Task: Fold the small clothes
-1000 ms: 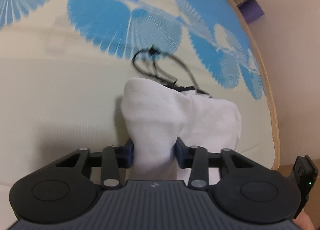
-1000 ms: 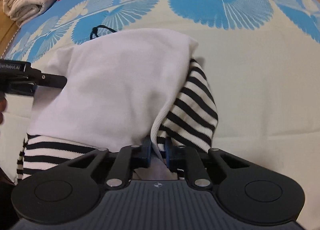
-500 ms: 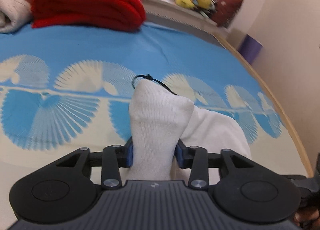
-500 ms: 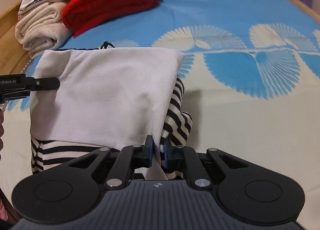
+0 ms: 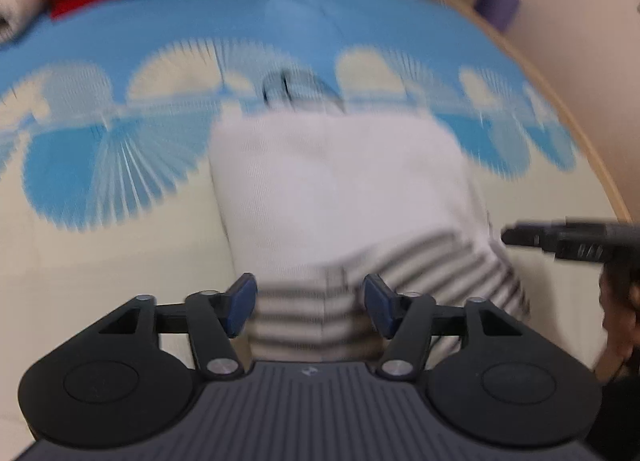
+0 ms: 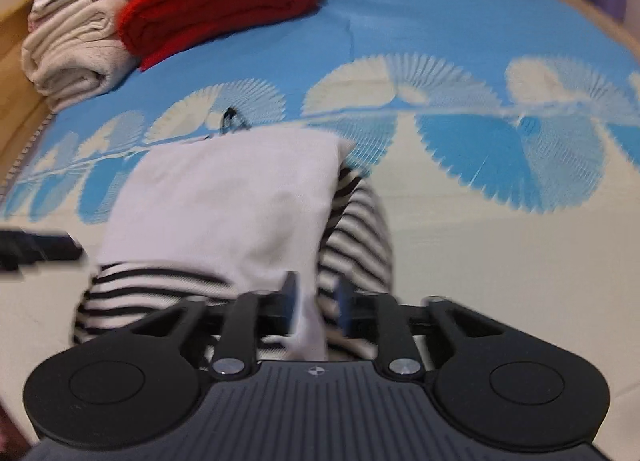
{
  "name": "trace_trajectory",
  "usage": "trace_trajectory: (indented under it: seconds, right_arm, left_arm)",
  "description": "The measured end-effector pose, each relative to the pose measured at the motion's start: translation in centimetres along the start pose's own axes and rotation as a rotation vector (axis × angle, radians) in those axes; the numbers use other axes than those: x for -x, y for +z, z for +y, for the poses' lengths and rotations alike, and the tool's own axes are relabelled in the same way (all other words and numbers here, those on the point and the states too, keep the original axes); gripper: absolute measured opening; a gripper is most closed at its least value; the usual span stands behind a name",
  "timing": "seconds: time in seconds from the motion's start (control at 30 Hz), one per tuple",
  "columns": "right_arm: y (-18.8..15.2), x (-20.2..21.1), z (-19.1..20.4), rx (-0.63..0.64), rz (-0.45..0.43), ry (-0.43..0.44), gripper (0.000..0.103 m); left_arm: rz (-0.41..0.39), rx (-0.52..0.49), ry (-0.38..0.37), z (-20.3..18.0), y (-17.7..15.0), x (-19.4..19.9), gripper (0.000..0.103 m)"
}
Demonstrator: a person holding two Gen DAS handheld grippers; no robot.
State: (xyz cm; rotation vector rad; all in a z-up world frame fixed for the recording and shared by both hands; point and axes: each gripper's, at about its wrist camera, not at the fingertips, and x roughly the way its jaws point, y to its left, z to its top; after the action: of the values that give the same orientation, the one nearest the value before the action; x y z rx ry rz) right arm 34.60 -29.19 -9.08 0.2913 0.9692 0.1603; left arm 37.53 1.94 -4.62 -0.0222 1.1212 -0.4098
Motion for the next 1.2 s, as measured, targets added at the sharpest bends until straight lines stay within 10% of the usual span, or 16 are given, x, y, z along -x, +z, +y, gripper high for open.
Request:
trace_trajectory:
  seconds: [0.17,0.23,0.27,0.4,0.67,0.8,1.03,1.2]
  right_arm:
    - [-1.9,-2.5,0.3,0.054,0.148,-0.022,0.052]
    - [-2.4,-3.1,0.5,0.066,0.184,-0.035,0.033]
    - [-2.4,-3.1,0.4,0.070,0.180,-0.040,0.004]
    - [-2.1,-2.8,-0.3,0.070,0.150,-0.129,0.004]
    - [-1.5,-0.2,0.1,0.035,0.056,-0.009,0.016]
    - [-4.1,-3.8,-0.2,0.200,0.230,-0.230,0.024]
    - [-2.7,7.7,1.5,0.146,-0.167,-0.187,0.037]
    - [-5.8,16.2,2.3,0.162,-0.382,-0.135,0.072]
  left_arm:
    - [0.146,0.071,-0.004,2.1,-3.4,-3.7,0.089]
    - [0.164,0.156,-0.050,3.1,-3.8,-4.2,0.083]
    - [0.165,0.177,-0.071,3.1,-3.8,-4.1,0.073]
    - [0.140,0.093,-0.025,1.6,-3.8,-3.8,0.075]
    - [0.018,-0.043,0.054,-0.6,-2.5,1.3,0.076]
    - [0.193,-0.112,0.181,-1.0,-5.1,-3.2,0.071]
    - [-0.042,-0.064,0.271,-3.7,-4.8,6.3,0.083]
    - [-0.322,-0.069,0.320,-7.9,-7.7,15.1,0.091]
